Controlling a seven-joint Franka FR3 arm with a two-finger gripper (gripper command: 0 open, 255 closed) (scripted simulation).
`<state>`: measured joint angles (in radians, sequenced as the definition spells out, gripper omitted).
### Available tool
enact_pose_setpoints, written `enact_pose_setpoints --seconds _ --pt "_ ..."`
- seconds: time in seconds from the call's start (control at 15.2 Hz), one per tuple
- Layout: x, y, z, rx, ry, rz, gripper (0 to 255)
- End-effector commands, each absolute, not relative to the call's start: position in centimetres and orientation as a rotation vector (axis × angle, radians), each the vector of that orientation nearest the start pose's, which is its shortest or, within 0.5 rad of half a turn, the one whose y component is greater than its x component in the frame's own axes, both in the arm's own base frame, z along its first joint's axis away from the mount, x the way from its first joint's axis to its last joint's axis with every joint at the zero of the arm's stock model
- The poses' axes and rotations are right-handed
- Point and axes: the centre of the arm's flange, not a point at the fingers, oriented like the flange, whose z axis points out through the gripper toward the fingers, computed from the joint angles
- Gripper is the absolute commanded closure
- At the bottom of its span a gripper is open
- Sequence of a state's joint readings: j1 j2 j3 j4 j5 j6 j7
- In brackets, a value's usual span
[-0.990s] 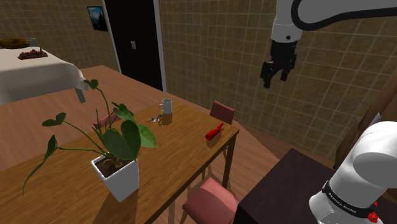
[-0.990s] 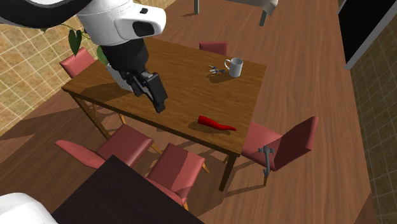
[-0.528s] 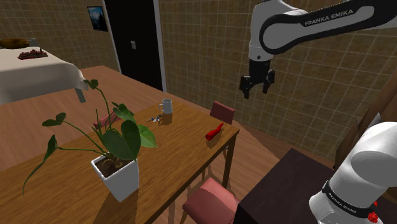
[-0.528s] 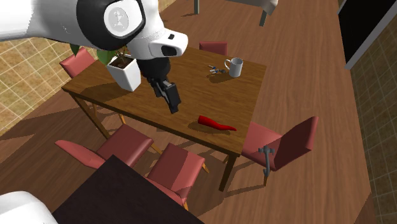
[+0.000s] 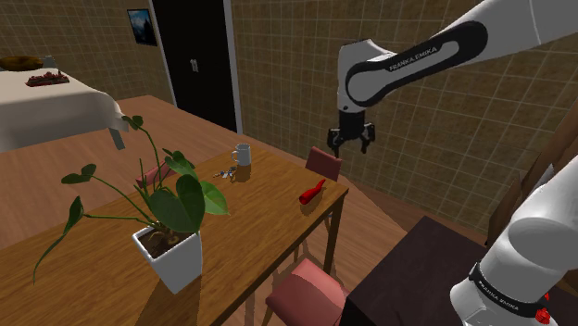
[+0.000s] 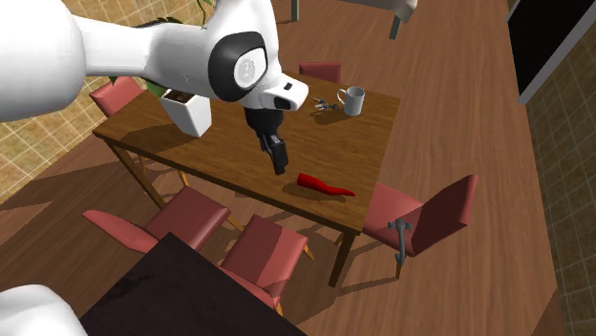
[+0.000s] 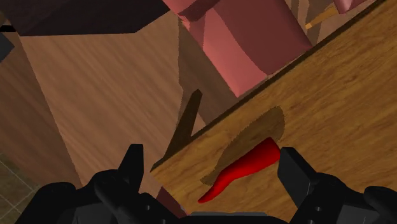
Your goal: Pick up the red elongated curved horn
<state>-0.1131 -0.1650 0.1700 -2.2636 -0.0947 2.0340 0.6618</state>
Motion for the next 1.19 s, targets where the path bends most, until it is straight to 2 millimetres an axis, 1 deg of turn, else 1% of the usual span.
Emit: enact_pose_setpoints --seconds 0.0,0.53,1.12 --pt "50.1 2.1 40.2 -3.111 0.987 0.049 0" --pt "57.0 0.2 32.0 -2.982 1.280 0.092 0" --pt "64.1 -3.4 22.6 -2.803 1.589 0.139 0"
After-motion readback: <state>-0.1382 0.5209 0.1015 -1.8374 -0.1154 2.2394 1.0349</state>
